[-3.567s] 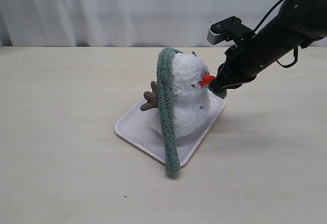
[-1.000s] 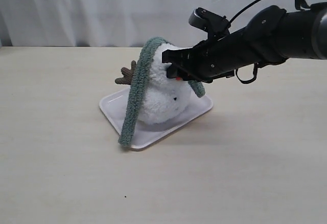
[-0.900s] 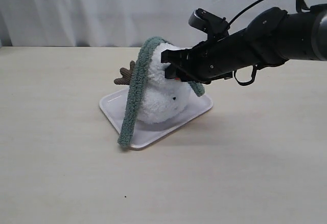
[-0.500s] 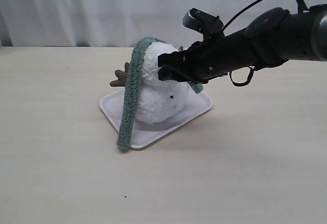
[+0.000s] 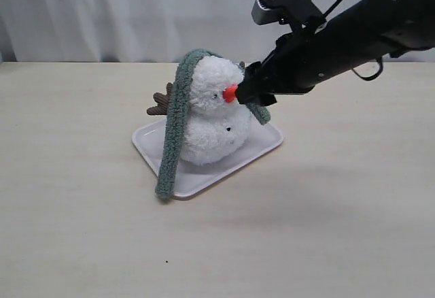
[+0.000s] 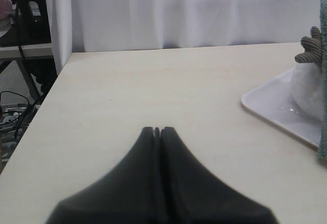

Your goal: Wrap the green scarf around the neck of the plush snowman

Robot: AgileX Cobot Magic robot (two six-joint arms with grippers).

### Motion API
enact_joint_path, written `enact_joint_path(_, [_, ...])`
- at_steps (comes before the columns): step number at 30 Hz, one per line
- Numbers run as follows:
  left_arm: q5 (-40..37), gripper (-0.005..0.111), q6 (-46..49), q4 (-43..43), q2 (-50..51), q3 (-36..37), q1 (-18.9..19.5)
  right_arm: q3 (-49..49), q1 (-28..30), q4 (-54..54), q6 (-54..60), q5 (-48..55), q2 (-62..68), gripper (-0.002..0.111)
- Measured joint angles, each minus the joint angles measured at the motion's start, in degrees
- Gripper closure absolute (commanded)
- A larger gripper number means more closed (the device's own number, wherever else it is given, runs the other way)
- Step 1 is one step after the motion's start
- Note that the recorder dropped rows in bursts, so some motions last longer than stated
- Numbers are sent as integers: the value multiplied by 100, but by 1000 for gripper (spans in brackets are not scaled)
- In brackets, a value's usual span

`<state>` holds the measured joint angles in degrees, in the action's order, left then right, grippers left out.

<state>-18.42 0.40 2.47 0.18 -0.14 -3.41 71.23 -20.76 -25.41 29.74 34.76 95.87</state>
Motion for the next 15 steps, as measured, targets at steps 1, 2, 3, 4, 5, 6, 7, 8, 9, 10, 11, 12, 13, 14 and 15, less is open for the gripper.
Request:
enact_joint_path(1, [0, 107, 0, 0, 0, 0, 0, -10, 0, 176, -40, 174, -82, 44])
enact_joint_path(2, [0, 107, 0, 0, 0, 0, 0, -57, 0, 342, -51, 379, -196, 45])
enact_joint_path(3, [0, 107, 0, 0, 0, 0, 0, -120, 0, 415, -51, 448, -266, 48])
enact_joint_path(4, [0, 107, 0, 0, 0, 0, 0, -230, 0, 473, -51, 448, -323, 53])
enact_joint_path(5, [0, 107, 0, 0, 0, 0, 0, -372, 0, 510, -51, 329, -384, 58])
enact_joint_path(6, [0, 107, 0, 0, 0, 0, 0, -544, 0, 532, -51, 187, -416, 62])
enact_joint_path(7, [0, 107, 0, 0, 0, 0, 0, -697, 0, 556, -51, -46, -439, 68])
enact_joint_path(8, [0, 107, 0, 0, 0, 0, 0, -954, 0, 573, -51, -332, -452, 73])
enact_joint_path(9, [0, 107, 0, 0, 0, 0, 0, -1139, 0, 601, -51, -651, -452, 77])
enact_joint_path(10, [0, 107, 0, 0, 0, 0, 0, -1337, 0, 647, -40, -932, -452, 83])
enact_joint_path(11, [0, 107, 0, 0, 0, 0, 0, -1643, 0, 703, -40, -1382, -452, 87])
enact_joint_path(12, [0, 107, 0, 0, 0, 0, 0, -1844, 0, 729, -40, -1692, -452, 93])
enact_joint_path(13, [0, 107, 0, 0, 0, 0, 0, -2079, 0, 747, -40, -2077, -428, 98])
enact_joint_path(14, [0, 107, 0, 0, 0, 0, 0, -2279, 0, 762, -40, -2432, -408, 103])
enact_joint_path(15, [0, 107, 0, 0, 0, 0, 0, -2406, 0, 762, -68, -2682, -379, 104])
